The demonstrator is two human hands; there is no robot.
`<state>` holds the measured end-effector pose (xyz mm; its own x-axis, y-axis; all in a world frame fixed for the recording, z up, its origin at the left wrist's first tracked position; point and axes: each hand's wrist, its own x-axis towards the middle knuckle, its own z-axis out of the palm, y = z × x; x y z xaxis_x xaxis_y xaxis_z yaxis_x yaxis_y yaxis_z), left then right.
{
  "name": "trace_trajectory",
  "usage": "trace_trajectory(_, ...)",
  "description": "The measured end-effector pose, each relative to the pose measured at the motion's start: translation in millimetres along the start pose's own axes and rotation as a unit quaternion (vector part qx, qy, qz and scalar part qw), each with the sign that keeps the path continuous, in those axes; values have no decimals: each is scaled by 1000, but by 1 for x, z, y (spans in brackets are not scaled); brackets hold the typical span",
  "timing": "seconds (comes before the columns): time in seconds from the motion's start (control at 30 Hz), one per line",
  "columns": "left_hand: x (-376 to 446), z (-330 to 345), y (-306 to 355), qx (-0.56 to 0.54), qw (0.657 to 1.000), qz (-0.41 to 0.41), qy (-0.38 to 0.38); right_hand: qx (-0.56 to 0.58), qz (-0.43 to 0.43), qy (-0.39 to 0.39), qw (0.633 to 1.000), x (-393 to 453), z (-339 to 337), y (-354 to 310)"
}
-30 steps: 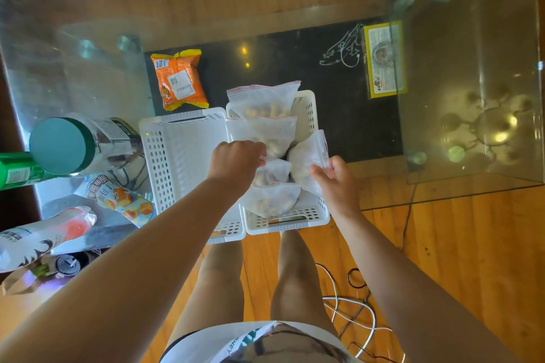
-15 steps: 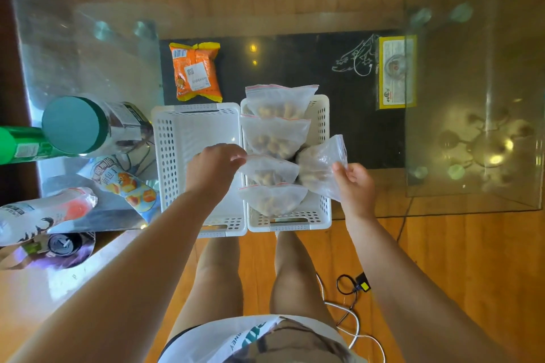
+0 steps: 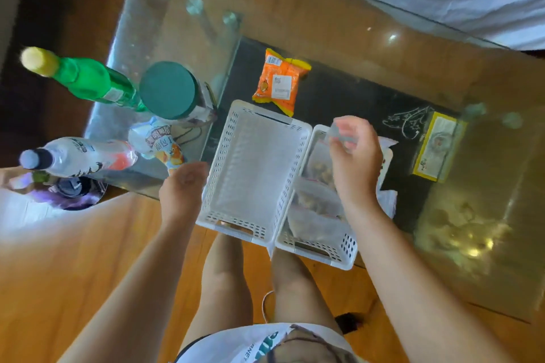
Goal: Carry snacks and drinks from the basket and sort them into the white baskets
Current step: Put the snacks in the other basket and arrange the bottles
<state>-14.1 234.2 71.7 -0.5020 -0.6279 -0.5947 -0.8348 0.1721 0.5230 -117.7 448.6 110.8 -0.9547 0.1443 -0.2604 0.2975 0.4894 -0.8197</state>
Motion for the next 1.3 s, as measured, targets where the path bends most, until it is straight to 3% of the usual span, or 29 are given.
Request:
trace_trajectory(0.1,13,-11,-15,-36,998,-39,35,4,9,-52,999,29,50,-17)
trace_trajectory(0.27,55,-13,-35,-22,992,-95,82,-63,111,-63,990,85,119,-3)
trace_trajectory(0.37,78,-10,-40,-16,989,-126,74,-77,190,-38,978,109,140,8)
trace_trajectory(0.53,105,-6,-40,-110,977,-179,40,-114,307,-49,944,136,155,16)
trace_trajectory(0.73,121,-7,-49,-104,973,-206,8,-87,314,-68,943,146,158,17)
trace_trajectory(1.0,130,-14,-55,-84,974,-208,-28,-74,304,-35,949,145,162,13)
trace_trajectory(1.3,108,-36,-50,-116,977,-162,-70,68,268,18,961,117,136,-11)
